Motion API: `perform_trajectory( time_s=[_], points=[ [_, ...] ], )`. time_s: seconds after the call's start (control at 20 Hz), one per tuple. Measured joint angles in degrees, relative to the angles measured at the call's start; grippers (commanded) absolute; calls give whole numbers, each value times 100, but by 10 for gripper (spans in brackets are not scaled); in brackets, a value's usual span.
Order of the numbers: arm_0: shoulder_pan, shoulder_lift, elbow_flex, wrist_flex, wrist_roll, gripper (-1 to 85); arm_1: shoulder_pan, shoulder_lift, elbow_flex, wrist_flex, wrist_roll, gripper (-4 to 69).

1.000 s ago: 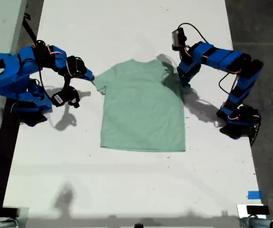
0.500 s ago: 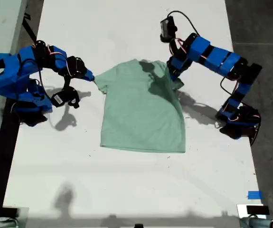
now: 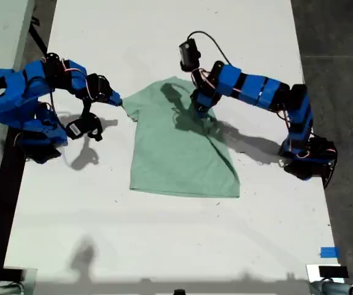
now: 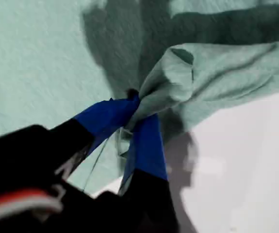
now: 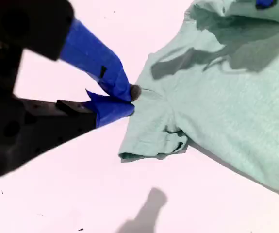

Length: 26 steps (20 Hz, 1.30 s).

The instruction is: Fold tshirt

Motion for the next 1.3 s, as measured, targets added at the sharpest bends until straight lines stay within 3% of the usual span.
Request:
perform_trajectory(
  time_s=[0.05,0.3,0.7,0.85,1.3],
  points=[
    [9,0,0,0,-18,23,-62,-352,-70,-88,62,355],
    [62,0,0,0,-70,80,-431,-738,-826,-202,105,275],
    [158,0,0,-88,-132,167,-202,1995,-220,1143,105,235],
    [158,0,0,-70,-149,223,-158,3217,729,1274,105,209],
    [-650,-949,-1055,1037,378,244,-167,5177,3041,914,396,198]
  ],
)
